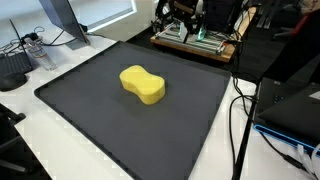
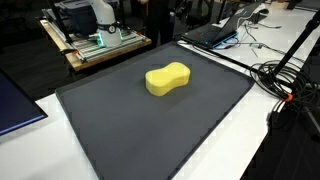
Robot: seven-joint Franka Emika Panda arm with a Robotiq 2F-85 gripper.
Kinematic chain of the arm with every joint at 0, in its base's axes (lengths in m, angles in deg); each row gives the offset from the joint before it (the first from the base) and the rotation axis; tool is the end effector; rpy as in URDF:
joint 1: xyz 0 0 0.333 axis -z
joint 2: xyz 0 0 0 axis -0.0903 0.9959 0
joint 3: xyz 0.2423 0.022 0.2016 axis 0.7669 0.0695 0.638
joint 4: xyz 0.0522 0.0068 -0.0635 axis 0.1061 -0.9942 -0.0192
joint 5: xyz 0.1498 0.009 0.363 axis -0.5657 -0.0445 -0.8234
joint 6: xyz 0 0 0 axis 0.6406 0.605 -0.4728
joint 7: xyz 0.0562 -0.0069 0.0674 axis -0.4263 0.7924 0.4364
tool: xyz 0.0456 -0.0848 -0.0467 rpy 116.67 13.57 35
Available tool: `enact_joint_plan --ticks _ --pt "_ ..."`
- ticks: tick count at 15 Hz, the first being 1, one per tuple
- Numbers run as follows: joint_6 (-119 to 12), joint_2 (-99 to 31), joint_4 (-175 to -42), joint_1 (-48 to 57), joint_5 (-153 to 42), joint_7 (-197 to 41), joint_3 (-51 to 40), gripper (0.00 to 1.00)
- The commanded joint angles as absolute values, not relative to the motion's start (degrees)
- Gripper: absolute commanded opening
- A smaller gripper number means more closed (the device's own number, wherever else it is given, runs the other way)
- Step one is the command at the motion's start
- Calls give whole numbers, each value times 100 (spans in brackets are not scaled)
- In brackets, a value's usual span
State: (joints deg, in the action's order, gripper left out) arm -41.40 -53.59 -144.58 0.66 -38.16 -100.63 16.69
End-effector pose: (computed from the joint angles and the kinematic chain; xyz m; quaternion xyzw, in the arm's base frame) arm 0.4751 0.1829 0.3864 0.9860 0.0587 0.0395 0.1513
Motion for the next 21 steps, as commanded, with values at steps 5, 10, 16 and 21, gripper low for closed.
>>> enact_joint_plan --ticks 5,10,16,21 --pt "-4128 -5395 -14472 -145 -3804 -10070 1407 100" --pt "-4309 -4615 -14044 -365 -3537 -9894 1463 100" --pt "-4219 -3551 -13503 -828 -2981 -10123 1169 100" --pt "-4154 -2703 -12950 -1221 -2735 -10212 718 100"
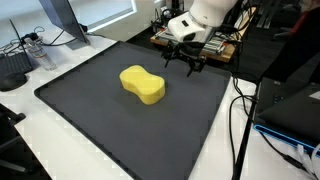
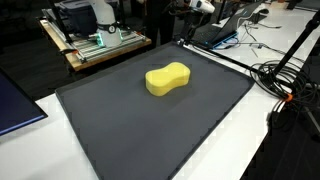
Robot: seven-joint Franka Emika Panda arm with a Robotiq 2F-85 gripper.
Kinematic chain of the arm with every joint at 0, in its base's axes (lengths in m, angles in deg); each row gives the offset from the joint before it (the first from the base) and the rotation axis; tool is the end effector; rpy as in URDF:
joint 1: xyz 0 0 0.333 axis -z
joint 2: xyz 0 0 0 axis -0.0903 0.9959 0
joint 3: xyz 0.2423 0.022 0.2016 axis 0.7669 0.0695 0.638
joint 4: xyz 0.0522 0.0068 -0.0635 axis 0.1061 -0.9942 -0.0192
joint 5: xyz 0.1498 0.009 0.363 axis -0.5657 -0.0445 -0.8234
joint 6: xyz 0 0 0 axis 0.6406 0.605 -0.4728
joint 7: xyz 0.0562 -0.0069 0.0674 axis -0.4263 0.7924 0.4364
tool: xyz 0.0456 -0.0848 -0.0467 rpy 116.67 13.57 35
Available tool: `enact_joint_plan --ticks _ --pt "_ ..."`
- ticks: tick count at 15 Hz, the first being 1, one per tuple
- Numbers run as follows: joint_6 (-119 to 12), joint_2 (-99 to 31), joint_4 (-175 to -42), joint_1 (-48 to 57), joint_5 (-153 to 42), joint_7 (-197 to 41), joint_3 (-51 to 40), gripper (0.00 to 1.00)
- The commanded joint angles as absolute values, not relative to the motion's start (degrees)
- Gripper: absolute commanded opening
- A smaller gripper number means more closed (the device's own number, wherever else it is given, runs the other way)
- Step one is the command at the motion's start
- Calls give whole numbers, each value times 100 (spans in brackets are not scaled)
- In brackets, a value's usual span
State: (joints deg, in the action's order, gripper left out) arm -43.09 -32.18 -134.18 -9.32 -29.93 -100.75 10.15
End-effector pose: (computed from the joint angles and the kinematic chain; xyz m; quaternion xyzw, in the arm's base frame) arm 0.5187 0.2316 0.2676 0.9719 0.1464 -0.0160 0.1835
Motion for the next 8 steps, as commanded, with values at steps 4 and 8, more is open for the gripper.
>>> enact_joint_plan --ticks 4,8 --pt "-4136 -2179 -12617 -1460 -2557 -10300 306 100" --pt "-4018 -1776 -12355 -1627 -2343 -10595 -79 100"
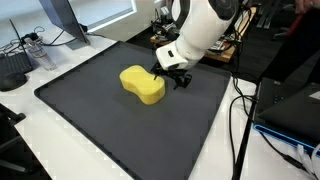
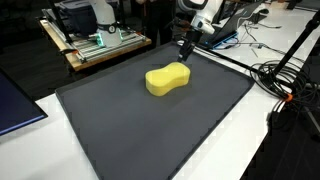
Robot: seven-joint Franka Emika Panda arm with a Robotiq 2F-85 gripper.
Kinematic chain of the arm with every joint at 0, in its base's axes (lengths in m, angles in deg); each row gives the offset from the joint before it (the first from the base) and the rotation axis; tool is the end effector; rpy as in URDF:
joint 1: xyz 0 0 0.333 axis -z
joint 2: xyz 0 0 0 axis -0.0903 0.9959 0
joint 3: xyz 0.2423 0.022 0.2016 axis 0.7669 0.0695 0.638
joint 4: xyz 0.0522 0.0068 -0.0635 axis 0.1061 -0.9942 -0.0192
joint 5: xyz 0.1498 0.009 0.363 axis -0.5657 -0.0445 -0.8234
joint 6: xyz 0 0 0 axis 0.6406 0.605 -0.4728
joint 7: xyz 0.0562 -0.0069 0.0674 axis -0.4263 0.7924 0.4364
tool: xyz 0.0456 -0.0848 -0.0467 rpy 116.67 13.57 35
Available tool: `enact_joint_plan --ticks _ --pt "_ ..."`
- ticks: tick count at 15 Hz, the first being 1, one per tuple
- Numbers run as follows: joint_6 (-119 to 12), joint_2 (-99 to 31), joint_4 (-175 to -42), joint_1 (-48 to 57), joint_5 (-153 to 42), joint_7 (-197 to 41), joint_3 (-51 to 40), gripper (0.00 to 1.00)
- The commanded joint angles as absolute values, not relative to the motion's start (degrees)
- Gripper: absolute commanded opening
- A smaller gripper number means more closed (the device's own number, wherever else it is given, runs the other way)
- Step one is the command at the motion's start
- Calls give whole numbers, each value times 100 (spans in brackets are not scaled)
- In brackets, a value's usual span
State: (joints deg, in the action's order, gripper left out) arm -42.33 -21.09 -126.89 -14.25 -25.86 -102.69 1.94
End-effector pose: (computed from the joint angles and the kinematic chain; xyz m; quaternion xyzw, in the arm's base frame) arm 0.5553 0.2091 0.2011 0.9622 0.1313 -0.0392 0.2352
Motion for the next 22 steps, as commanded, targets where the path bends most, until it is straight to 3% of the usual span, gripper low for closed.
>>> enact_joint_plan --ticks 1,22 --pt "-3980 -1678 -12287 -1646 -2325 -10653 -138 100" --pt "-3317 -720 -11307 -1921 -2350 -11105 -385 100"
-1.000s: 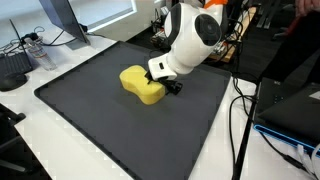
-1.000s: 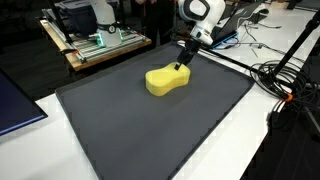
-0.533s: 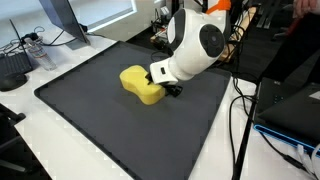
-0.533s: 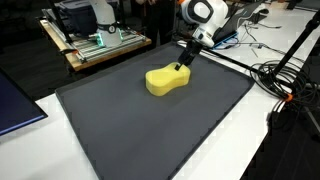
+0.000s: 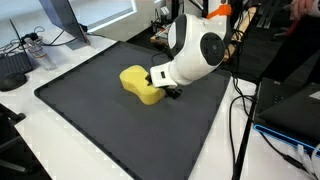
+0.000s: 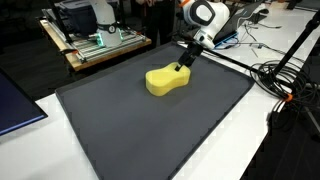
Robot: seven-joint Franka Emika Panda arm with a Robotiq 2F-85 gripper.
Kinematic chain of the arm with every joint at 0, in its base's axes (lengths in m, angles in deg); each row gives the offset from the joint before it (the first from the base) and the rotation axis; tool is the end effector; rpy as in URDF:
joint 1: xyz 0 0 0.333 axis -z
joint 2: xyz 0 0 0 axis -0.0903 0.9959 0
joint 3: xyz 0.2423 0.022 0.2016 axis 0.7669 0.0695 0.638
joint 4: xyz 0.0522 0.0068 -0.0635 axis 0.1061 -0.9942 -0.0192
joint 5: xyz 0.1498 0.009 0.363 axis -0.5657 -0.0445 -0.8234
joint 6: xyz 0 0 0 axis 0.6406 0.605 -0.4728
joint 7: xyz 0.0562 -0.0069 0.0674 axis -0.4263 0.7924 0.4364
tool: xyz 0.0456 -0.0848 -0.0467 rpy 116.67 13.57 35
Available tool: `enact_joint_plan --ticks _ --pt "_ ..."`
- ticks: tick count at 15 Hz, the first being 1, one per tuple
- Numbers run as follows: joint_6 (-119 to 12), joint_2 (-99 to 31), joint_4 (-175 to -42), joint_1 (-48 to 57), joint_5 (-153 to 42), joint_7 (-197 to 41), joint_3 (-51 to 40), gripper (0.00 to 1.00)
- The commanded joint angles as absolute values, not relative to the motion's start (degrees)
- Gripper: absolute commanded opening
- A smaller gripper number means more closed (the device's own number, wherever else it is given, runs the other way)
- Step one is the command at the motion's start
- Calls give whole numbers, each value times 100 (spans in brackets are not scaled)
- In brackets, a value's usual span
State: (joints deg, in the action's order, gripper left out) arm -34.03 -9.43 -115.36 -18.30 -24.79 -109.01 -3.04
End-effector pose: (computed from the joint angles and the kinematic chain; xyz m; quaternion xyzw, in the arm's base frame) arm 0.5864 0.2009 0.1465 0.9461 0.0659 -0.0703 0.3093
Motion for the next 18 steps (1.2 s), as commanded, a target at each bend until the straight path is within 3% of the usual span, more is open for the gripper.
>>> enact_joint_plan --ticks 1,7,9,18 --pt "-3278 -693 -11281 -1939 -2330 -11155 -400 100" --pt "-3163 -593 -11188 -1955 -2319 -11238 -389 100" --pt "-3145 -579 -11177 -1957 -2293 -11242 -383 74" --pt "-3011 -599 -11110 -1913 -2292 -11275 -321 17"
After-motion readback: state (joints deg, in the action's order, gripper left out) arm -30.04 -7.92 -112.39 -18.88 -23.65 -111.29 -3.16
